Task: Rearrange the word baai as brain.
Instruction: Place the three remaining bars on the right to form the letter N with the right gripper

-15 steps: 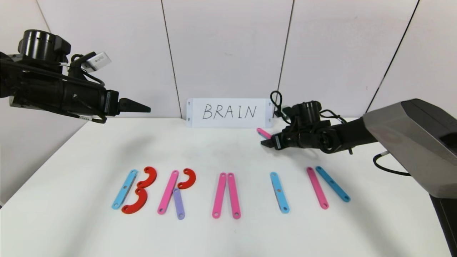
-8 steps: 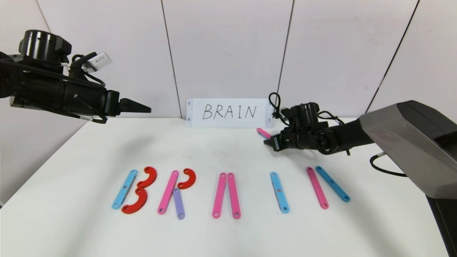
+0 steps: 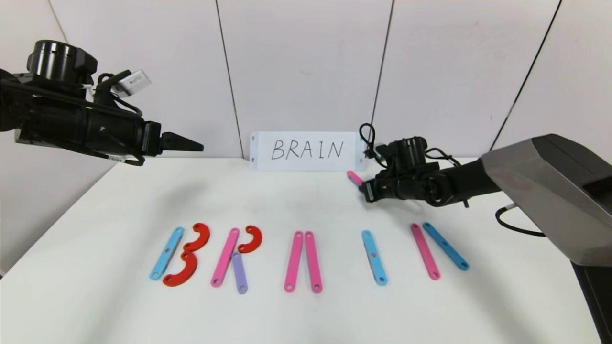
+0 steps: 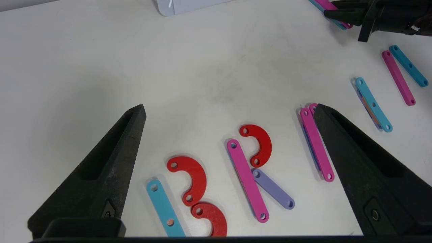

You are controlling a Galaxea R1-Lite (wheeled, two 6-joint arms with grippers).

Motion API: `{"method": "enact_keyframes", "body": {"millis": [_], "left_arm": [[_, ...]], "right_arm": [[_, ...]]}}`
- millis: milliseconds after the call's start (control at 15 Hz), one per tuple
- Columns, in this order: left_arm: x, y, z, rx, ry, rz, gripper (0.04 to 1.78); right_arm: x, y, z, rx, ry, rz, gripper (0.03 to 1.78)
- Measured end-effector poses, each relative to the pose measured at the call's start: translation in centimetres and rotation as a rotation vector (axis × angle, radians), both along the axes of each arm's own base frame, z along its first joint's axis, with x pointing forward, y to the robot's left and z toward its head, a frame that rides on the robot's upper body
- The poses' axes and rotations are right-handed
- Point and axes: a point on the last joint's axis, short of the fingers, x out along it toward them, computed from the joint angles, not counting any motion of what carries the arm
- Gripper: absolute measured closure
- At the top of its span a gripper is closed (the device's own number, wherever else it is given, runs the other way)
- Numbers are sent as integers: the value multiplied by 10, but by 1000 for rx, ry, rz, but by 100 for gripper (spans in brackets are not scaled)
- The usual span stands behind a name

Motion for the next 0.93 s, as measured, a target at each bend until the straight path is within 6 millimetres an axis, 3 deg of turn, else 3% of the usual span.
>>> {"method": "enact_keyframes", "body": {"millis": [467,733,933], "left_arm": [[0,0,0,-1,1,-1,8],[-1,0,1,-2,-1,-2,8],[-2,0,2,-2,-4,-3,8]], "right_arm": [[-24,-21,39,-5,-32,-90,151],[-60,-44,56,-14,-2,-220,151],[-95,-60,56,-2,60,-299,151]]}}
